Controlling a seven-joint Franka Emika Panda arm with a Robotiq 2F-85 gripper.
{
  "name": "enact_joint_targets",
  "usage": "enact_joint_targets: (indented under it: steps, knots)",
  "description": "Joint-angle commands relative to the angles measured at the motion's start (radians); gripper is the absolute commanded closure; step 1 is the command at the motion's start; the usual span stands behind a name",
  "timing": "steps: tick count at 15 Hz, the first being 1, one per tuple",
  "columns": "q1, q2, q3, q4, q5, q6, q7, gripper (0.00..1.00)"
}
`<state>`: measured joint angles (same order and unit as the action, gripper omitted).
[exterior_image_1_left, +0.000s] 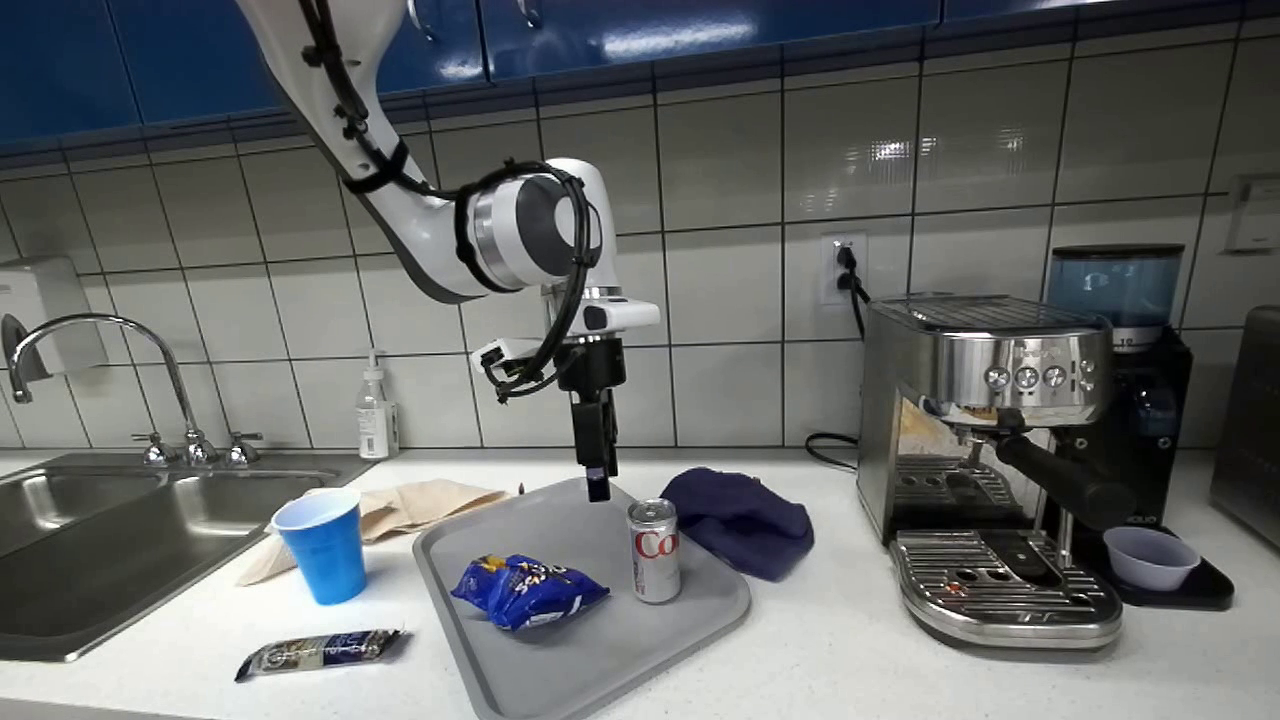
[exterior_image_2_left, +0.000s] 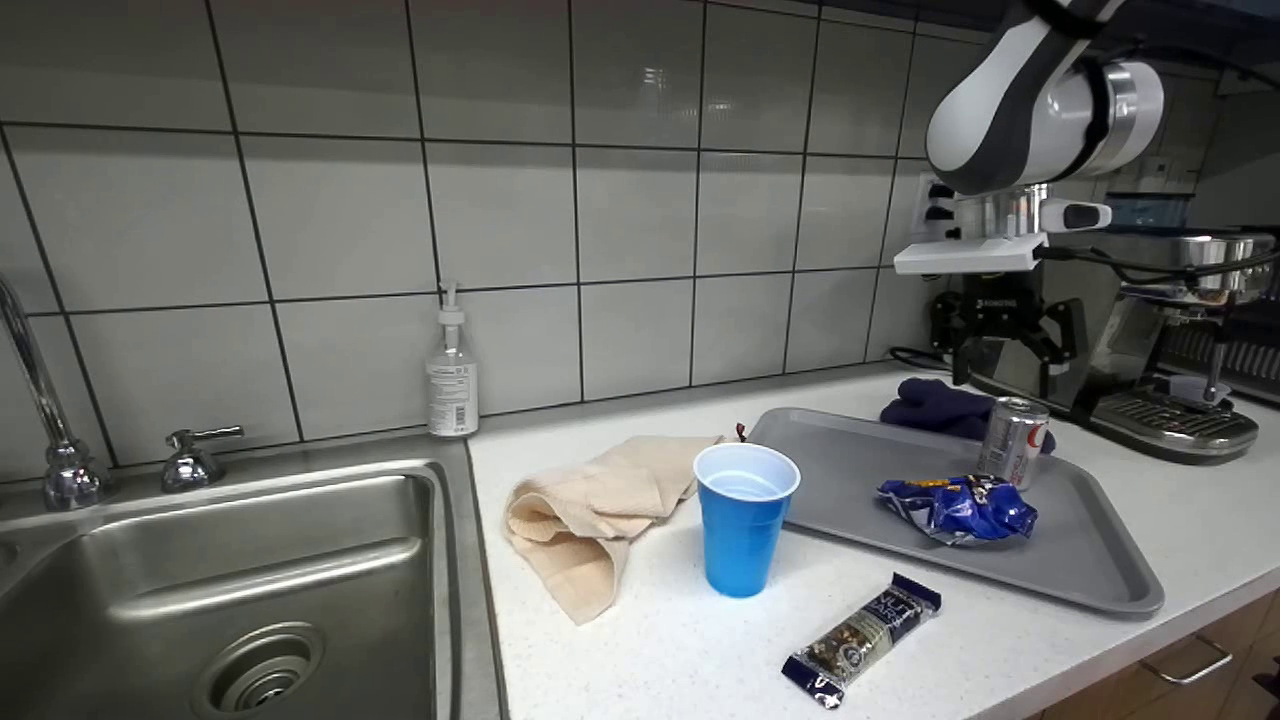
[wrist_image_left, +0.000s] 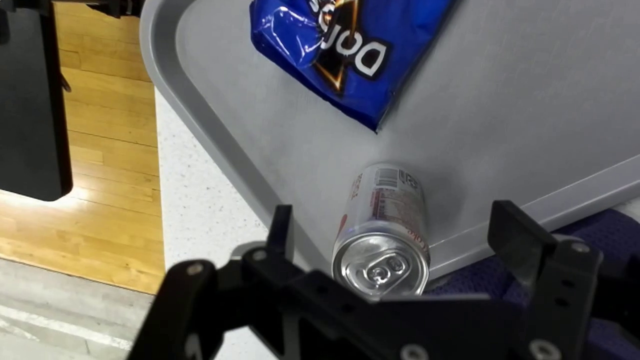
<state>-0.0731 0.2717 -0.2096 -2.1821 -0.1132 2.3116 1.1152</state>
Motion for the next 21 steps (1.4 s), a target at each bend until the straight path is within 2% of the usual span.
enact_joint_targets:
  steps: [1, 11, 21]
  knots:
    - [-0.002, -0.001, 0.002, -0.004, 0.006, 0.010, -0.018, 0.00]
    - [-0.020, 0.044, 0.001, 0.013, 0.044, 0.059, -0.070, 0.00]
    - [-0.044, 0.091, -0.006, 0.040, 0.136, 0.108, -0.140, 0.00]
